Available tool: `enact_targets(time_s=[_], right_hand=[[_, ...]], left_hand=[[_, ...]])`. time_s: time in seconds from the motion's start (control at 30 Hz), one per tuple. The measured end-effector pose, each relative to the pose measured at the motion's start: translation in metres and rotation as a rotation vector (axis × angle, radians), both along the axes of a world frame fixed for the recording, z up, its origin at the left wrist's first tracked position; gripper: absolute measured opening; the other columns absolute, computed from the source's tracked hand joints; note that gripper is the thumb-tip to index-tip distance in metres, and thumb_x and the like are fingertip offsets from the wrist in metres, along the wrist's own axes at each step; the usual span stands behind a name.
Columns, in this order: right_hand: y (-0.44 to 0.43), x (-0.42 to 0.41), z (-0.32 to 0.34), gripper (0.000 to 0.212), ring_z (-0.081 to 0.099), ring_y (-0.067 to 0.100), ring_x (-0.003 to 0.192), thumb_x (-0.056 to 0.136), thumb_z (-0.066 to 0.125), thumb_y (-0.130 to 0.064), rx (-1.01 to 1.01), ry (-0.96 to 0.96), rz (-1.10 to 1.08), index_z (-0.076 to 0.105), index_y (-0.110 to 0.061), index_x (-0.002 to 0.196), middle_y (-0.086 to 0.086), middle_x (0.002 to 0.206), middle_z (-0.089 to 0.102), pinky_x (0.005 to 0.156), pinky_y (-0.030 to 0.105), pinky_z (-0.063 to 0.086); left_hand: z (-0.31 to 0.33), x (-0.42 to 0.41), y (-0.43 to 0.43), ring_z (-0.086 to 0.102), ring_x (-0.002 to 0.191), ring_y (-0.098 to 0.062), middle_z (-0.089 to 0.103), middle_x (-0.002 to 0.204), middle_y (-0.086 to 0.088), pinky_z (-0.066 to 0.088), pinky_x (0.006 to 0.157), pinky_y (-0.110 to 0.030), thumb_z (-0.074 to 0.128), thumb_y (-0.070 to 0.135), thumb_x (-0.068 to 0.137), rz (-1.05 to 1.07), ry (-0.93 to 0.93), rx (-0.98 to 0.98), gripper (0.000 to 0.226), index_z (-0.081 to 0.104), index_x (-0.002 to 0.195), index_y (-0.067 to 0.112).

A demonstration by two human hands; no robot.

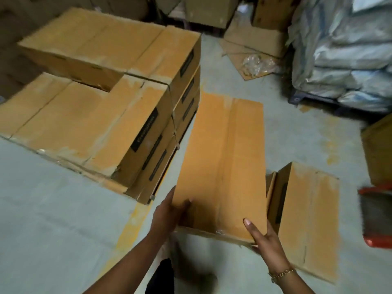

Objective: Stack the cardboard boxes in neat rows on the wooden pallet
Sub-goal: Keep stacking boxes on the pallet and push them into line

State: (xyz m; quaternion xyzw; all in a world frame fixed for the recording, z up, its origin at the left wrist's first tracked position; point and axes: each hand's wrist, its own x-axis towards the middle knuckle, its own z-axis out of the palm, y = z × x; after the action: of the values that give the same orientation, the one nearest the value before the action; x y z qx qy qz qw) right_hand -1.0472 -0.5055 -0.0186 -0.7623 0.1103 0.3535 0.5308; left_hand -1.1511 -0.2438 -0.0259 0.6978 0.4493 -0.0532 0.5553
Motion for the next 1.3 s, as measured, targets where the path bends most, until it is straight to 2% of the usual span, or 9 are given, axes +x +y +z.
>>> enact_targets(time_s=[0.1, 0.23, 0.37, 0.53, 0.63, 0.7, 0.77, 0.97, 1.3], right_hand=[[0.024, -0.003, 0.037, 0.096, 0.058, 0.023, 0.118, 0.073, 0.077, -0.064, 0.008, -0.066, 0.049, 0.038, -0.03, 0.154, -0.013, 0.126, 0.058, 0.09, 0.035, 0.045], [0.07, -0.017, 0.082, 0.061, 0.059, 0.009, 0.096, 0.085, 0.075, -0.044, 0.055, -0.145, 0.111, 0.048, -0.032, 0.138, -0.015, 0.107, 0.063, 0.088, 0.034, 0.042], [0.125, -0.033, 0.111, 0.068, 0.061, 0.012, 0.1, 0.071, 0.072, -0.064, 0.034, -0.21, 0.217, 0.047, -0.041, 0.13, -0.019, 0.109, 0.063, 0.083, 0.04, 0.053], [0.214, -0.067, 0.141, 0.058, 0.065, 0.016, 0.099, 0.068, 0.069, -0.069, 0.068, -0.298, 0.332, 0.055, -0.044, 0.118, -0.015, 0.109, 0.068, 0.079, 0.042, 0.059], [0.27, -0.098, 0.149, 0.056, 0.067, 0.014, 0.101, 0.067, 0.072, -0.079, 0.109, -0.332, 0.357, 0.059, -0.048, 0.112, -0.018, 0.11, 0.071, 0.08, 0.045, 0.061], [0.307, -0.123, 0.151, 0.067, 0.067, 0.014, 0.104, 0.059, 0.07, -0.085, 0.14, -0.336, 0.366, 0.059, -0.051, 0.115, -0.019, 0.113, 0.071, 0.076, 0.042, 0.061], [0.343, -0.144, 0.154, 0.069, 0.067, 0.014, 0.105, 0.056, 0.068, -0.084, 0.157, -0.329, 0.378, 0.059, -0.051, 0.116, -0.018, 0.113, 0.071, 0.075, 0.041, 0.06], [0.435, -0.183, 0.148, 0.048, 0.07, 0.013, 0.096, 0.071, 0.074, -0.074, 0.186, -0.295, 0.435, 0.059, -0.051, 0.109, -0.023, 0.096, 0.074, 0.086, 0.051, 0.06], [0.59, -0.194, 0.109, 0.056, 0.056, -0.008, 0.102, 0.075, 0.074, -0.069, 0.166, -0.222, 0.448, 0.05, -0.046, 0.12, -0.03, 0.113, 0.059, 0.108, 0.037, 0.046]], left_hand=[[0.037, -0.025, 0.018, 0.067, 0.106, -0.017, 0.07, 0.114, 0.014, 0.057, 0.094, -0.043, 0.067, 0.081, 0.073, 0.066, -0.055, 0.075, 0.07, 0.055, 0.135, 0.05], [0.085, -0.063, 0.046, 0.064, 0.094, 0.003, 0.07, 0.094, 0.028, 0.05, 0.076, -0.015, 0.073, 0.057, 0.087, 0.18, -0.12, 0.092, 0.024, 0.058, 0.105, 0.058], [0.114, -0.104, 0.09, 0.067, 0.102, 0.004, 0.071, 0.104, 0.035, 0.054, 0.093, -0.03, 0.073, 0.061, 0.085, 0.257, -0.226, 0.112, 0.031, 0.06, 0.114, 0.063], [0.15, -0.156, 0.174, 0.064, 0.115, -0.003, 0.068, 0.118, 0.033, 0.05, 0.105, -0.037, 0.065, 0.084, 0.071, 0.297, -0.253, 0.161, 0.07, 0.054, 0.135, 0.058], [0.166, -0.19, 0.229, 0.063, 0.11, -0.002, 0.064, 0.11, 0.037, 0.049, 0.096, -0.032, 0.068, 0.078, 0.078, 0.326, -0.235, 0.166, 0.045, 0.051, 0.119, 0.069], [0.174, -0.216, 0.265, 0.065, 0.11, -0.004, 0.067, 0.113, 0.034, 0.051, 0.099, -0.035, 0.067, 0.083, 0.073, 0.331, -0.244, 0.185, 0.057, 0.054, 0.126, 0.065], [0.178, -0.24, 0.299, 0.067, 0.109, -0.006, 0.07, 0.116, 0.029, 0.053, 0.102, -0.041, 0.064, 0.09, 0.065, 0.349, -0.231, 0.203, 0.078, 0.056, 0.134, 0.055], [0.18, -0.292, 0.377, 0.069, 0.109, -0.008, 0.073, 0.111, 0.026, 0.054, 0.101, -0.044, 0.066, 0.087, 0.063, 0.402, -0.219, 0.192, 0.074, 0.062, 0.129, 0.053], [0.16, -0.306, 0.529, 0.071, 0.103, -0.012, 0.075, 0.109, 0.021, 0.055, 0.1, -0.049, 0.069, 0.087, 0.058, 0.438, -0.146, 0.183, 0.073, 0.064, 0.124, 0.056]])
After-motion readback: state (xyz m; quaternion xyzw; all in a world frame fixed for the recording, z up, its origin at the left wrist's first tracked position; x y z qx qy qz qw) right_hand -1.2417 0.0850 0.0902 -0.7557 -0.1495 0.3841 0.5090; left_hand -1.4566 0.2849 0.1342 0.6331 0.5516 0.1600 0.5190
